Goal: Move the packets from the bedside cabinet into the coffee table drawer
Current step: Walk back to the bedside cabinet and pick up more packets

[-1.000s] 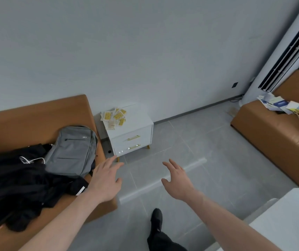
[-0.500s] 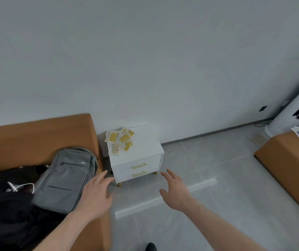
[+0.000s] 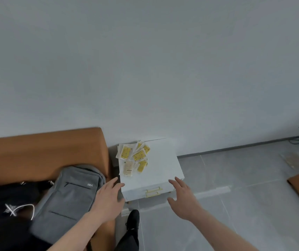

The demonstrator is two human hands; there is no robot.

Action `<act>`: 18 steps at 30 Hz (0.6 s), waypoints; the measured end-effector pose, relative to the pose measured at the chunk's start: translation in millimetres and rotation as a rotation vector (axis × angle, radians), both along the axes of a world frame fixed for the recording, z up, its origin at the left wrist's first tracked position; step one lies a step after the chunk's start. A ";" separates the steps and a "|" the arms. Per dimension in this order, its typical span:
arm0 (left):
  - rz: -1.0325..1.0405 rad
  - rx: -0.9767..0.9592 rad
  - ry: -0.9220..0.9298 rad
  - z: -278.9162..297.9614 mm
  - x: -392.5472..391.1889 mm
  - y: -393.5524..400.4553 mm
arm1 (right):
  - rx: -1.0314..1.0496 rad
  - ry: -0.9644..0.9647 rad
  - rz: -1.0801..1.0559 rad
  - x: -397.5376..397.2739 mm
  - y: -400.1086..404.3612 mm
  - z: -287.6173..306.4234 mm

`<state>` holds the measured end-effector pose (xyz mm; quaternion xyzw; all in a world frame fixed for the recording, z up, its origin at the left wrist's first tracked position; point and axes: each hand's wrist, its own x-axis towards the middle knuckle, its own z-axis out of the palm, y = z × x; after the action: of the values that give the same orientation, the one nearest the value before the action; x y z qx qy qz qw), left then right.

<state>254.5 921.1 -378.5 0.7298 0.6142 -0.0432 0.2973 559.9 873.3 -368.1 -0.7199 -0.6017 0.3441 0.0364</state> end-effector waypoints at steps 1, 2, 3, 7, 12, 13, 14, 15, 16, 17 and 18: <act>-0.007 -0.022 0.000 -6.9 0.3 20.5 | -0.015 0.001 -0.012 -1.1 16.6 -4.4; -0.015 -0.044 0.002 -13.8 0.5 40.7 | -0.031 -0.001 -0.021 -3.1 32.7 -8.7; -0.022 -0.066 0.007 -20.5 1.5 59.7 | -0.045 -0.005 -0.024 -5.7 47.8 -12.8; -0.031 -0.181 0.029 -52.3 9.2 133.0 | -0.098 0.005 -0.026 -18.3 105.0 -34.9; 0.033 -0.284 0.016 -101.8 17.1 198.4 | -0.186 0.036 -0.044 -32.6 160.5 -72.1; 0.047 -0.295 0.017 -114.4 17.7 208.7 | -0.196 0.041 -0.048 -35.2 173.1 -82.3; 0.058 -0.309 0.022 -128.1 17.7 216.5 | -0.209 0.050 -0.056 -37.9 185.0 -93.4; 0.065 -0.321 0.030 -143.8 17.8 223.2 | -0.219 0.059 -0.067 -40.2 197.0 -106.5; 0.066 -0.327 0.042 -160.5 19.0 230.4 | -0.224 0.064 -0.072 -41.7 210.6 -120.4; 0.065 -0.331 0.059 -176.8 20.3 236.9 | -0.231 0.067 -0.078 -42.8 223.9 -135.6; 0.065 -0.334 0.076 -192.6 22.4 242.2 | -0.238 0.068 -0.088 -44.0 236.0 -151.1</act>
<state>276.8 1163.2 -571.1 0.6480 0.6324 -0.1624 0.3922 515.9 1109.3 -519.2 -0.7327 -0.5229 0.4354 -0.0139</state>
